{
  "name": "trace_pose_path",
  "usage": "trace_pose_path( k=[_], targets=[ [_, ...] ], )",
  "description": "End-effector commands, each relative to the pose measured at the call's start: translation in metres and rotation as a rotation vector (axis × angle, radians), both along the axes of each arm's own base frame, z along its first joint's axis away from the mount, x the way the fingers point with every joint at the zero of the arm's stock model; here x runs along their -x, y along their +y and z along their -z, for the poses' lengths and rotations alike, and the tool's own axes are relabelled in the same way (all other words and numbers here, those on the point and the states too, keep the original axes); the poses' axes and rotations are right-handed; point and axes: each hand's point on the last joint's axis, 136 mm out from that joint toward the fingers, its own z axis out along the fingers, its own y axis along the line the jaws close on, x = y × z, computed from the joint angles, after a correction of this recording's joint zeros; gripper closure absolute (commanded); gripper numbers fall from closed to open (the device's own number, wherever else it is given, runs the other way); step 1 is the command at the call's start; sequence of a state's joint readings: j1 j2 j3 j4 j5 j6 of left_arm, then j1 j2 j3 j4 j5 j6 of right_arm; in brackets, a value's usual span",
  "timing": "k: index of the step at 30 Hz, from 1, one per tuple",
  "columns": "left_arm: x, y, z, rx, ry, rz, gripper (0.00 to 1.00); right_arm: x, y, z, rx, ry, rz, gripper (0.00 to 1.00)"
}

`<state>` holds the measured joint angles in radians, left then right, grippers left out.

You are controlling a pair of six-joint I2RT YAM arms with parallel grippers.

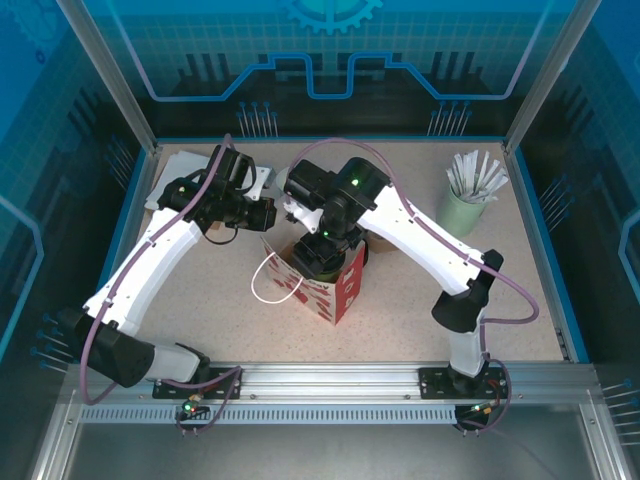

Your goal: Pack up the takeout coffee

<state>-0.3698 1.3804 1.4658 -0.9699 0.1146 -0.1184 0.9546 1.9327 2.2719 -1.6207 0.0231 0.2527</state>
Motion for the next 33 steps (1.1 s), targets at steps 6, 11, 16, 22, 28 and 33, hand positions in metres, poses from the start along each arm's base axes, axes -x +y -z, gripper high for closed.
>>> trace_pose_path(
  k=[6, 11, 16, 22, 28, 33],
  targets=[
    [0.0, -0.008, 0.007, 0.005, 0.013, 0.049, 0.92, 0.015, 0.022, 0.003, -0.045, 0.06, -0.094, 0.25],
    [-0.001, -0.008, 0.009, 0.003, 0.024, 0.034, 0.92, 0.017, 0.03, -0.011, -0.075, 0.013, -0.122, 0.25],
    [-0.002, -0.007, 0.012, -0.008, 0.035, 0.031, 0.92, 0.018, 0.031, -0.016, -0.09, 0.003, -0.125, 0.25],
    [0.0, -0.008, 0.011, -0.006, 0.026, 0.043, 0.92, 0.008, 0.019, -0.004, -0.036, 0.017, -0.078, 0.25],
    [0.001, -0.008, 0.013, -0.017, 0.021, 0.06, 0.92, -0.005, 0.007, 0.004, 0.002, 0.033, -0.032, 0.25],
    [0.001, -0.009, 0.015, -0.025, 0.02, 0.075, 0.92, -0.017, -0.01, 0.008, 0.059, 0.006, -0.006, 0.25]
  ],
)
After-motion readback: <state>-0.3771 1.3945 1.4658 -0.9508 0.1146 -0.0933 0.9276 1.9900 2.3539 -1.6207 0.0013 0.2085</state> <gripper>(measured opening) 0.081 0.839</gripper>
